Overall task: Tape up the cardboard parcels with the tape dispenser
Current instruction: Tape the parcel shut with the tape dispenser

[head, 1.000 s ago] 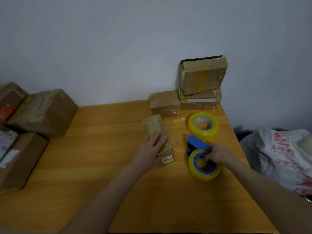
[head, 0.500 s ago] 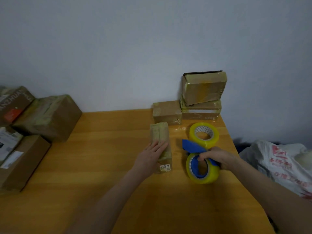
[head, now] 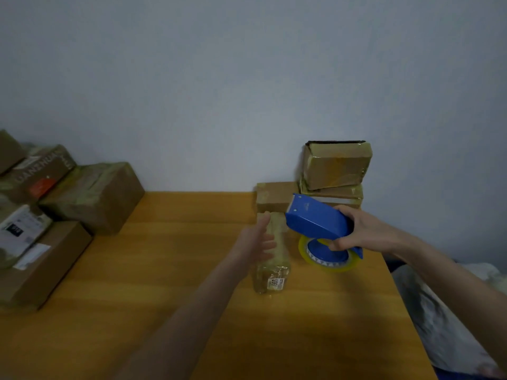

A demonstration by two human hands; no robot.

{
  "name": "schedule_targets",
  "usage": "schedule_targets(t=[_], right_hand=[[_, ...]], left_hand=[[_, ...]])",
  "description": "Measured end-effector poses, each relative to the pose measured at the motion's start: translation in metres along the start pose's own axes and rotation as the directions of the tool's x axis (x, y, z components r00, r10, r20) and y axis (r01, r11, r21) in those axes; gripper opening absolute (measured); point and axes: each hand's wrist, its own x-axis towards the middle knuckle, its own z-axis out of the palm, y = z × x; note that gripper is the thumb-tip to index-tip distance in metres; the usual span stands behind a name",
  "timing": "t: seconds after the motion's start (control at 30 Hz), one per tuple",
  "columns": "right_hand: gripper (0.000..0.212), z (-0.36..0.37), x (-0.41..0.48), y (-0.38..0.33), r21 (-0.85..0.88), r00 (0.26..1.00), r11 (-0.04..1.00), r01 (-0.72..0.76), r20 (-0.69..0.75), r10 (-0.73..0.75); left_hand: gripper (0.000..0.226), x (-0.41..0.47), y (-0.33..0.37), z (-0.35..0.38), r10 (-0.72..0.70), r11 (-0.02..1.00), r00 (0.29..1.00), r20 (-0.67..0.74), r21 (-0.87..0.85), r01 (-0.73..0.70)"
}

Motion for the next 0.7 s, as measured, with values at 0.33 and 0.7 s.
schedule_targets(t=[0.33, 0.7], right_hand=[[0.071, 0.018, -0.006, -0.018, -0.199, 0.975, 0.960, 0.199, 0.136, -0.174], [0.072, -0.002, -0.011, 0.020, -0.391, 0.984, 0.914, 0.108, 0.171, -0.043]], left_hand=[[0.013, -0.005, -0.010, 0.000, 0.109, 0.984, 0.979, -0.174, 0.157, -0.082], [0.019, -0.027, -0.032, -0.053, 0.119, 0.972, 0.941, -0.317, 0.230, -0.045]])
